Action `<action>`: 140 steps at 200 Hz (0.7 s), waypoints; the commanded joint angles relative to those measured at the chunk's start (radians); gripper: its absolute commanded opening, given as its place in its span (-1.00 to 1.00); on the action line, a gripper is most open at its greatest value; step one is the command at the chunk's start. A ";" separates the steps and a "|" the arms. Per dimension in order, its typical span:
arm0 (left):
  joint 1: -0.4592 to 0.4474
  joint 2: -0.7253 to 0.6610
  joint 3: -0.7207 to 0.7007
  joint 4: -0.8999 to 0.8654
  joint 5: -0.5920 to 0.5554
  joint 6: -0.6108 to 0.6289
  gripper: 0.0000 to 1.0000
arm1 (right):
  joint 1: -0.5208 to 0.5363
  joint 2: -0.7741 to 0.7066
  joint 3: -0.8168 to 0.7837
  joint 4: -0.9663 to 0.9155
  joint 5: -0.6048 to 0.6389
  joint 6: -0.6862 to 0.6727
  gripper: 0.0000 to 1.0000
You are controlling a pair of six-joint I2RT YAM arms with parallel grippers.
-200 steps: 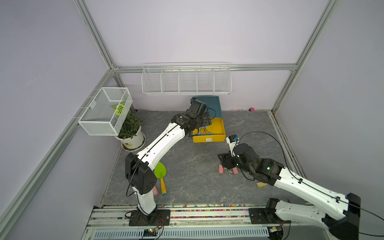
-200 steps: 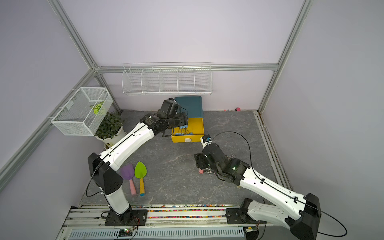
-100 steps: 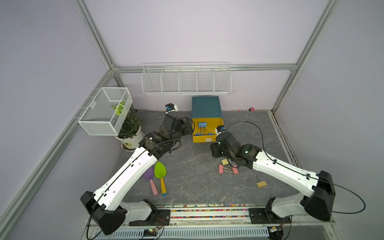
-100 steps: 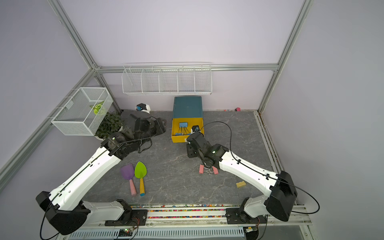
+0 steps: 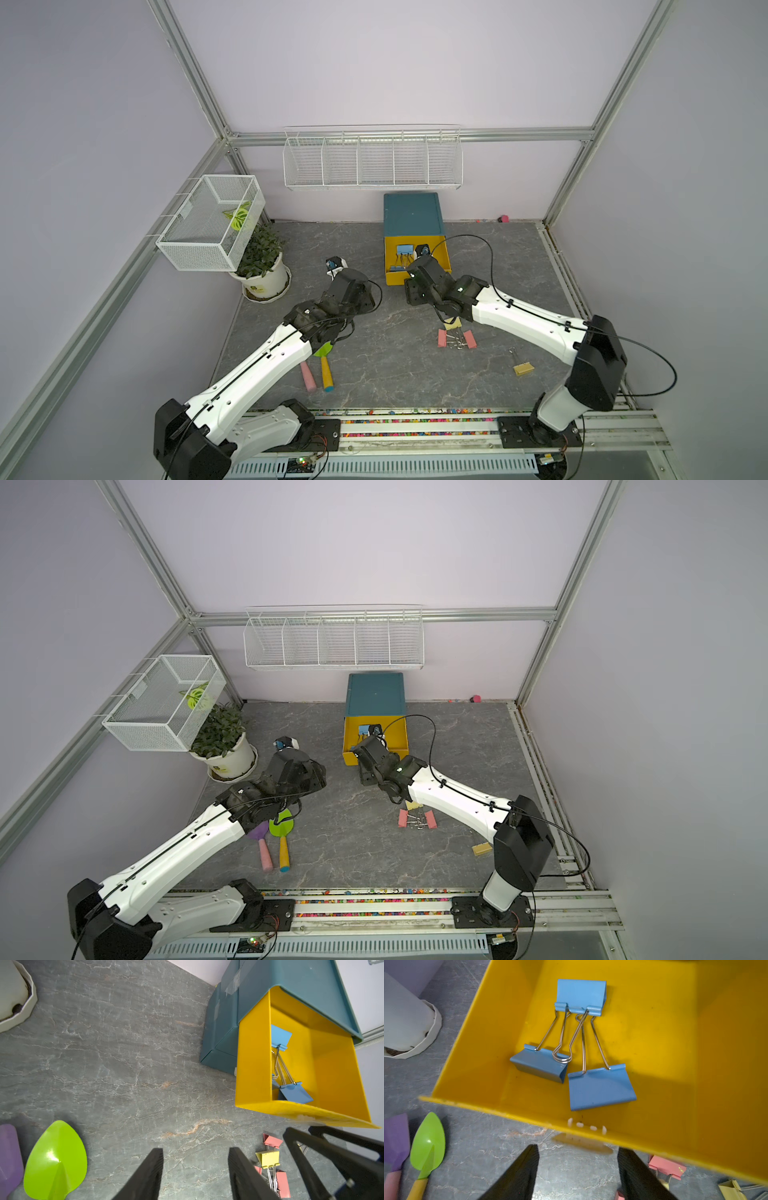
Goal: Put the binder clips in the drawer according to color
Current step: Close the drawer in the storage box.
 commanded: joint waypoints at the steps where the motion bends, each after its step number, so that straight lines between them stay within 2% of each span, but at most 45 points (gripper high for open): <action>1: 0.003 -0.033 -0.018 0.022 0.010 -0.037 0.10 | -0.004 0.036 0.059 -0.031 0.090 0.003 0.33; 44: 0.001 -0.071 -0.061 0.030 0.005 -0.060 0.07 | -0.023 0.100 0.129 -0.026 0.115 -0.010 0.31; 140: 0.002 -0.101 -0.115 0.037 0.026 -0.084 0.04 | -0.080 0.186 0.231 0.019 0.083 -0.045 0.29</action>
